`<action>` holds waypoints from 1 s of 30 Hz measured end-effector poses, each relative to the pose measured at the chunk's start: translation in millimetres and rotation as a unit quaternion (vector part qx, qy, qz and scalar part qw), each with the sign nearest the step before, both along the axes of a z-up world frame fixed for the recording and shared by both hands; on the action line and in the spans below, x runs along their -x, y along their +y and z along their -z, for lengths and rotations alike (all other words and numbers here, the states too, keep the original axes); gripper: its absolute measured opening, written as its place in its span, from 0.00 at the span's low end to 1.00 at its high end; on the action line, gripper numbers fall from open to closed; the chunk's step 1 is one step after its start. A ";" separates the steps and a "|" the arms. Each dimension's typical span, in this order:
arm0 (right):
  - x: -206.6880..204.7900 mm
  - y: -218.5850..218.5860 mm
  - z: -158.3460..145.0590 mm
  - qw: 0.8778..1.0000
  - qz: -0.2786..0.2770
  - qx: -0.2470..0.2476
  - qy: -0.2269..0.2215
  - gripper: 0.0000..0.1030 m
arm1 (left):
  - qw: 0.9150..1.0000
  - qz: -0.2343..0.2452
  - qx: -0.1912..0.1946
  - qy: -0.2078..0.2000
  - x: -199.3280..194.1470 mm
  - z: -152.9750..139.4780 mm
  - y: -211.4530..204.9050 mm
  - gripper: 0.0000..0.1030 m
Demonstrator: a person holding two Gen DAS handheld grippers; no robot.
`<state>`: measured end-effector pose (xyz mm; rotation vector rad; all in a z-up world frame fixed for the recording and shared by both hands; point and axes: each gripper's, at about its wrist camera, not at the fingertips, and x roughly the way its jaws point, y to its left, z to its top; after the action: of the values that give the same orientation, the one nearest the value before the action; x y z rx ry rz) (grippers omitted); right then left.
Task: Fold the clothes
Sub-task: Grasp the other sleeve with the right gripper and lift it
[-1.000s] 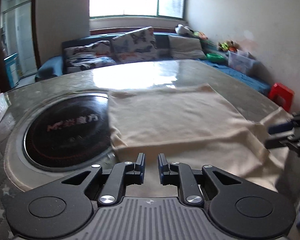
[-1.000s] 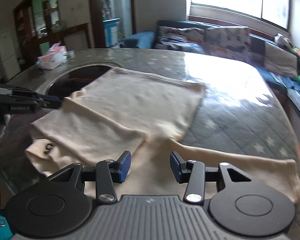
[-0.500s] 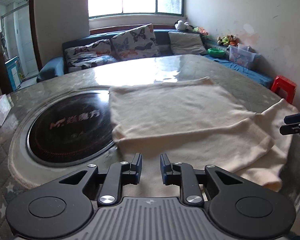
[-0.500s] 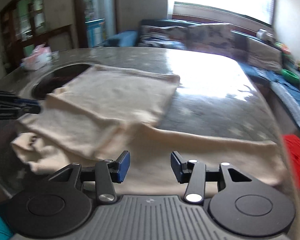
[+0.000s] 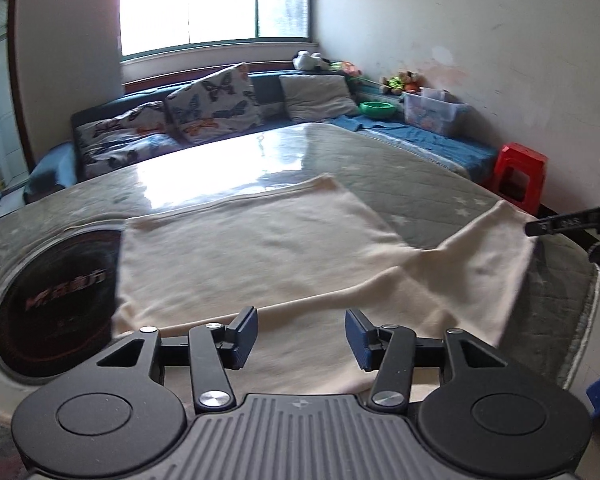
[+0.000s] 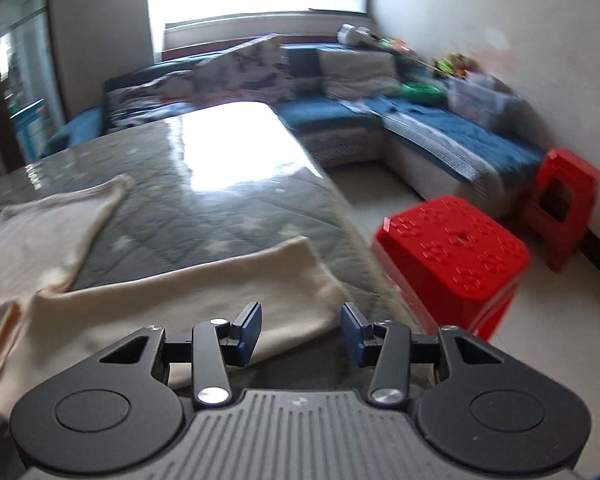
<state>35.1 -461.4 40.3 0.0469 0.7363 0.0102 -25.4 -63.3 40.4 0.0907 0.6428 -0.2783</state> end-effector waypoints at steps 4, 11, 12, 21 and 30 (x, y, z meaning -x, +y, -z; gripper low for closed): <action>-1.6 -9.9 8.9 1.000 0.027 -0.014 0.001 0.42 | 1.000 0.017 -0.004 0.006 -3.8 3.9 -17.0 0.51; -4.2 -13.4 12.2 0.999 0.040 -0.026 -0.014 0.16 | 0.999 0.040 -0.016 0.018 -10.3 12.6 -39.7 0.51; -4.7 -13.6 11.9 0.999 0.039 -0.028 -0.016 0.11 | 0.999 0.042 -0.015 0.019 -10.8 12.8 -41.4 0.51; 5.6 -9.8 -28.8 0.996 0.007 -0.052 -0.072 0.08 | 0.997 0.067 -0.016 0.028 -13.0 20.5 -58.4 0.51; 19.8 37.4 -100.5 0.984 -0.103 -0.065 -0.133 0.08 | 0.998 0.053 0.001 0.023 -9.4 19.1 -47.6 0.51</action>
<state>15.3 -424.0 140.9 0.0914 0.4702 0.2583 -15.9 -111.0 21.3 0.1165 0.6849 -0.3836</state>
